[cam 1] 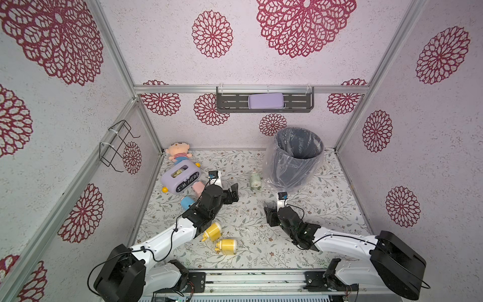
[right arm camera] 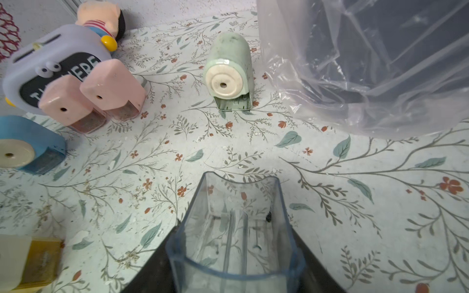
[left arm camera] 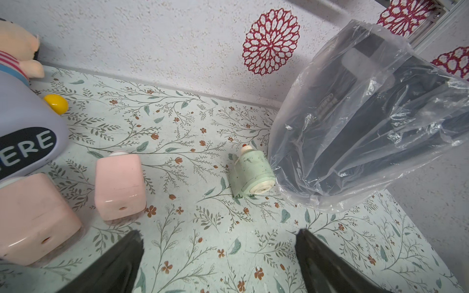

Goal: Take out the pencil sharpener tray and clean the shavings
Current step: Place the container at the center of the board.

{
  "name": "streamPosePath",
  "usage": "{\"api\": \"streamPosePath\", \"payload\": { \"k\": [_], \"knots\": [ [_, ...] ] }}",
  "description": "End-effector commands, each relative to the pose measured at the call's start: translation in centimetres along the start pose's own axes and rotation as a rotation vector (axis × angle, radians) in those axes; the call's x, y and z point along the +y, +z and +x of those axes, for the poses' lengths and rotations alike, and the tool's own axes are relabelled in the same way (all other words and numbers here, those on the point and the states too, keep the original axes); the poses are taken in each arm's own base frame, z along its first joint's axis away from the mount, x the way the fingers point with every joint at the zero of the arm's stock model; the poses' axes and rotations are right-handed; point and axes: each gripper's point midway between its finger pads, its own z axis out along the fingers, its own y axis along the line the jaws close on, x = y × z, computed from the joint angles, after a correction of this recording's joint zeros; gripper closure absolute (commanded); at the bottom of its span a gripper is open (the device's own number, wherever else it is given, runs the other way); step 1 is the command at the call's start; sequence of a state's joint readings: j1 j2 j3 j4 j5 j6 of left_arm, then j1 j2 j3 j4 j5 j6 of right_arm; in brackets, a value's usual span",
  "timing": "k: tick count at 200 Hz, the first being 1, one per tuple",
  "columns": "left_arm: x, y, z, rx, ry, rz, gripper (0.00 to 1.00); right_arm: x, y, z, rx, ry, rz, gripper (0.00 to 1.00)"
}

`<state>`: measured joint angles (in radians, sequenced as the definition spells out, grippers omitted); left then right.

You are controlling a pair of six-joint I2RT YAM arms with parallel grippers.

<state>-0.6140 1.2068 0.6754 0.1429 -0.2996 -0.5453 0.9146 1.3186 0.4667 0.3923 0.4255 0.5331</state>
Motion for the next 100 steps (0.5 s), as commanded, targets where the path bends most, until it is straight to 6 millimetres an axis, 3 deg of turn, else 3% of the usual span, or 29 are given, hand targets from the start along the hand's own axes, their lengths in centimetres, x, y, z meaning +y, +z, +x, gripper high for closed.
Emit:
{"api": "streamPosePath", "payload": {
  "k": [1, 100],
  "knots": [
    [0.6, 0.2, 0.2, 0.001, 0.009, -0.019, 0.03, 0.9, 0.7, -2.4, -0.127, -0.032, 0.01, 0.58],
    [1.0, -0.4, -0.5, -0.021, 0.022, -0.038, 0.03, 2.2, 7.9, 0.6, -0.12, -0.127, 0.088, 0.53]
  ]
}}
